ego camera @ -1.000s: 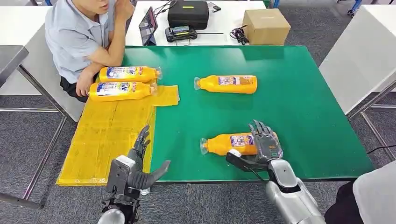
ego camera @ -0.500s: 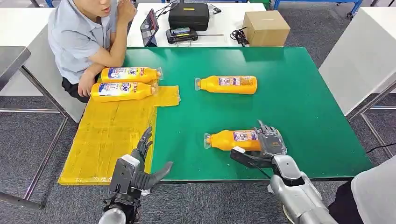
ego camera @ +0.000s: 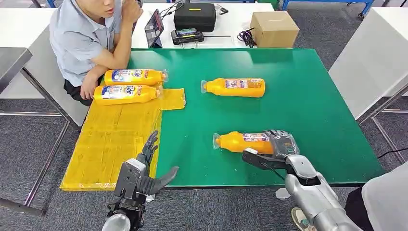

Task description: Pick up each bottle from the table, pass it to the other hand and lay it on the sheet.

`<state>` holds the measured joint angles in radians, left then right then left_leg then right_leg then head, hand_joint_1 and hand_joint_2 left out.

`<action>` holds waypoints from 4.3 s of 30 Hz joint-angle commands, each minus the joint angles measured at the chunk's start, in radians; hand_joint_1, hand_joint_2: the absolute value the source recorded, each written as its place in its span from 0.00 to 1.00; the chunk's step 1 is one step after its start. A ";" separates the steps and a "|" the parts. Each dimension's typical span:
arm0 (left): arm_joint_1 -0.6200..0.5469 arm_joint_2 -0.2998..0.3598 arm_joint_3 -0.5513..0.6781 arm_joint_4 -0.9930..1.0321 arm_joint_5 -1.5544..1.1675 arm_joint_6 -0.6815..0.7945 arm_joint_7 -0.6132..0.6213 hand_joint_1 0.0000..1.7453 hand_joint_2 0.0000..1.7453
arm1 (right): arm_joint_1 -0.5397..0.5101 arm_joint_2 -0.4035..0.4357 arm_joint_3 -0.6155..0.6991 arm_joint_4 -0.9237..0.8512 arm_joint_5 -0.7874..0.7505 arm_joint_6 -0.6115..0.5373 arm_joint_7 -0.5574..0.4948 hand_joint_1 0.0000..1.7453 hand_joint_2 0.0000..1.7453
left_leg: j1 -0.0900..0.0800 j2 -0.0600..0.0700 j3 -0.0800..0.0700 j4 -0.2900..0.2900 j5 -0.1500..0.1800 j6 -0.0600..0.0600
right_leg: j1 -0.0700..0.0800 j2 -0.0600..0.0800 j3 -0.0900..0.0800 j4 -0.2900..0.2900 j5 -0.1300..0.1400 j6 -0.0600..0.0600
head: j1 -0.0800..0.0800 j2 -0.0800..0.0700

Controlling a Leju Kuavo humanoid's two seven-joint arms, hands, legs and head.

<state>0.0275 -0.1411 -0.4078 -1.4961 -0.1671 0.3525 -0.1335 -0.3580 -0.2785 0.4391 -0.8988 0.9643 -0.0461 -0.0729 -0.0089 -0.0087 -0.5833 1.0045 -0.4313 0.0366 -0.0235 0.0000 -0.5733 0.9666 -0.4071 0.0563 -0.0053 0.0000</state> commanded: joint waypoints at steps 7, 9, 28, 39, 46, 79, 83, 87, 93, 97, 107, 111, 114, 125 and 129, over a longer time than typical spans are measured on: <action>-0.034 -0.001 -0.020 0.083 0.134 0.029 -0.073 0.00 1.00 | 0.151 0.095 -0.099 -0.184 -0.383 0.004 -0.254 1.00 1.00 | 0.003 0.004 0.006 -0.002 -0.002 -0.004 | 0.003 0.002 0.006 -0.003 0.001 -0.003 | 0.000 0.000; -0.030 -0.009 -0.011 0.093 0.175 0.037 -0.088 0.00 1.00 | 0.163 0.108 -0.096 -0.237 -0.402 0.004 -0.263 1.00 1.00 | 0.003 0.003 0.005 -0.001 -0.001 -0.004 | 0.003 0.001 0.005 -0.003 0.001 -0.004 | 0.001 0.000; -0.058 0.013 -0.100 0.240 0.488 -0.103 -0.082 0.00 1.00 | 0.146 0.263 -0.008 -0.403 -0.603 -0.020 -0.375 1.00 1.00 | 0.003 0.003 -0.009 -0.001 0.000 -0.003 | 0.003 0.002 -0.007 0.000 0.002 -0.005 | 0.000 0.000; -0.158 -0.013 -0.140 0.295 0.473 -0.096 -0.137 0.00 1.00 | 0.046 0.309 0.076 -0.250 -0.647 -0.016 -0.322 0.91 1.00 | 0.003 0.003 -0.008 0.000 0.000 -0.003 | 0.004 0.002 -0.006 -0.001 0.002 -0.005 | 0.000 0.000; -0.220 -0.038 -0.129 0.341 0.395 0.005 -0.187 0.00 1.00 | 0.015 0.318 0.130 -0.173 -0.625 -0.022 -0.295 0.94 1.00 | 0.003 0.002 -0.008 -0.001 0.000 -0.003 | 0.003 0.001 -0.006 -0.001 0.002 -0.005 | 0.000 0.000; -0.298 -0.055 -0.139 0.409 0.479 -0.062 -0.138 0.20 1.00 | -0.063 0.377 0.246 -0.017 -0.489 -0.078 -0.244 1.00 1.00 | 0.003 0.002 -0.009 0.000 0.000 -0.003 | 0.003 0.002 -0.007 0.000 0.002 -0.005 | 0.000 0.000; -0.307 -0.062 -0.134 0.424 0.460 -0.040 -0.147 1.00 1.00 | -0.061 0.379 0.257 -0.018 -0.485 -0.078 -0.245 1.00 1.00 | 0.003 0.001 -0.009 0.000 0.000 -0.003 | 0.003 0.001 -0.007 0.000 0.002 -0.004 | 0.000 0.000; -0.309 -0.065 -0.125 0.417 0.454 -0.042 -0.155 1.00 1.00 | -0.062 0.386 0.273 -0.005 -0.474 -0.076 -0.241 1.00 1.00 | 0.003 0.002 -0.010 0.000 0.000 -0.003 | 0.003 0.001 -0.008 0.000 0.002 -0.004 | 0.000 0.000; -0.300 -0.067 -0.126 0.391 0.455 -0.049 -0.154 1.00 1.00 | -0.061 0.393 0.279 0.020 -0.472 -0.080 -0.238 1.00 1.00 | 0.004 0.001 -0.009 0.001 0.000 -0.004 | 0.004 0.000 -0.007 0.000 0.001 -0.005 | 0.000 0.000; -0.288 -0.066 -0.136 0.364 0.463 -0.071 -0.145 1.00 1.00 | -0.067 0.395 0.291 0.040 -0.452 -0.097 -0.235 0.95 1.00 | 0.003 0.001 -0.009 0.000 0.000 -0.003 | 0.004 0.000 -0.007 0.000 0.001 -0.005 | 0.000 0.000; -0.279 -0.033 -0.152 0.318 0.343 -0.006 -0.155 1.00 1.00 | -0.060 0.405 0.278 0.071 -0.364 -0.228 -0.196 0.00 0.00 | 0.003 0.001 -0.010 0.000 0.000 -0.003 | 0.003 0.001 -0.008 0.000 0.002 -0.004 | 0.000 0.000; -0.286 -0.019 -0.130 0.302 0.306 0.006 -0.151 1.00 1.00 | -0.055 0.411 0.259 0.056 -0.360 -0.244 -0.198 0.00 0.00 | 0.003 0.001 -0.011 0.000 0.001 -0.003 | 0.004 0.000 -0.009 0.000 0.002 -0.004 | 0.000 0.000; -0.286 -0.020 -0.100 0.285 0.283 0.008 -0.144 1.00 1.00 | -0.046 0.411 0.245 0.027 -0.351 -0.249 -0.204 0.00 0.00 | 0.004 0.001 -0.009 0.001 0.000 -0.004 | 0.004 0.000 -0.007 0.000 0.001 -0.005 | 0.000 0.000; -0.364 0.009 0.074 0.385 0.220 0.118 -0.168 1.00 1.00 | 0.011 0.424 0.262 -0.139 -0.356 -0.254 -0.254 0.00 1.00 | 0.005 0.002 -0.010 0.001 0.000 -0.005 | 0.005 0.001 -0.007 0.001 0.001 -0.006 | 0.000 0.000; -0.387 0.032 0.122 0.384 0.161 0.149 -0.183 1.00 1.00 | 0.016 0.423 0.253 -0.166 -0.365 -0.263 -0.253 0.00 1.00 | 0.004 0.003 -0.011 0.001 0.000 -0.005 | 0.004 0.001 -0.009 0.001 0.002 -0.006 | 0.000 0.000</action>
<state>-0.2511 -0.1659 -0.4264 -1.1948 0.0580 0.4631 -0.2964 -0.3468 0.1511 0.6767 -0.9843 0.6145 -0.3063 -0.3224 -0.0066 -0.0077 -0.5954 1.0043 -0.4297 0.0343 -0.0211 0.0008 -0.5837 0.9668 -0.4049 0.0536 -0.0053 0.0000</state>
